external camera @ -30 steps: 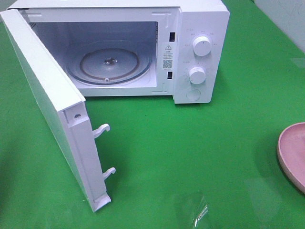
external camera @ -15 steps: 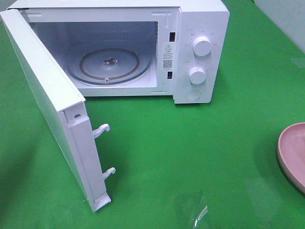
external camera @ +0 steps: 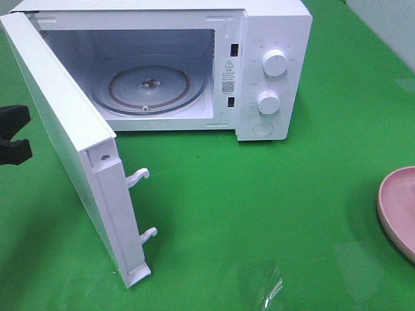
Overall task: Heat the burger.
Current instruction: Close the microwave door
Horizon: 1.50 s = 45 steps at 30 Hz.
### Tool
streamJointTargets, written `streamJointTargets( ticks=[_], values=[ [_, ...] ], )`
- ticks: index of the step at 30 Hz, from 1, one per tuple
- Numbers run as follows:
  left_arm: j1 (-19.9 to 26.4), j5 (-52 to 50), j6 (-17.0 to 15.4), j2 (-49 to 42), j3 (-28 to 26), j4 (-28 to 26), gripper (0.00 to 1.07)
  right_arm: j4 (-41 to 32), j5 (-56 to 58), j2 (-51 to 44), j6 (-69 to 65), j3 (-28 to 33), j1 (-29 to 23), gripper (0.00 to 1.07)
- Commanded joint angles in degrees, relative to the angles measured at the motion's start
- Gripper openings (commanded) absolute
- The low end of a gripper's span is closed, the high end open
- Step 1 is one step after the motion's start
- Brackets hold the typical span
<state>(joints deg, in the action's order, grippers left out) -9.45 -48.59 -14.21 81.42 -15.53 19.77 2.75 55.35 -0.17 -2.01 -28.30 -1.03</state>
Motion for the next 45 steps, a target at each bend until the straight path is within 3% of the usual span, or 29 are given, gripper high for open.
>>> streamJointTargets(
  ticks=[1,5,7,9,18,22,27,45],
  values=[
    [-1.8,-0.9,0.1,1.2,-1.6,-0.1,0.00,-0.4,-0.5,-1.6,0.5,0.2,0.2,0.76],
    [-3.9,-1.1,0.4,2.5,-3.0,-1.3,0.00,-0.4,-0.5,-1.6,0.5,0.2,0.2,0.76],
    [-6.5,-1.1,1.5,4.2,-4.6,-4.9,0.00,-0.4,-0.5,-1.6,0.5,0.2,0.2,0.76],
    [-6.5,-1.1,1.5,4.2,-4.6,-4.9,0.00,-0.4,-0.5,-1.6,0.5,0.2,0.2,0.76],
    [-14.2,-1.1,3.4,9.2,-9.7,-12.5,0.00,-0.4,-0.5,-1.6,0.5,0.2,0.2,0.76],
    [-17.9,-1.0,7.5,11.6,-13.1,-19.0,0.00,-0.4,-0.5,-1.6,0.5,0.2,0.2,0.76],
    [-20.7,-0.2,8.8,15.1,-18.3,-22.9,0.00,-0.4,-0.5,-1.6,0.5,0.2,0.2,0.76],
    [-24.7,2.9,10.2,25.2,-33.1,-28.5,0.00,-0.4,-0.5,-1.6,0.5,0.2,0.2,0.76]
  ],
)
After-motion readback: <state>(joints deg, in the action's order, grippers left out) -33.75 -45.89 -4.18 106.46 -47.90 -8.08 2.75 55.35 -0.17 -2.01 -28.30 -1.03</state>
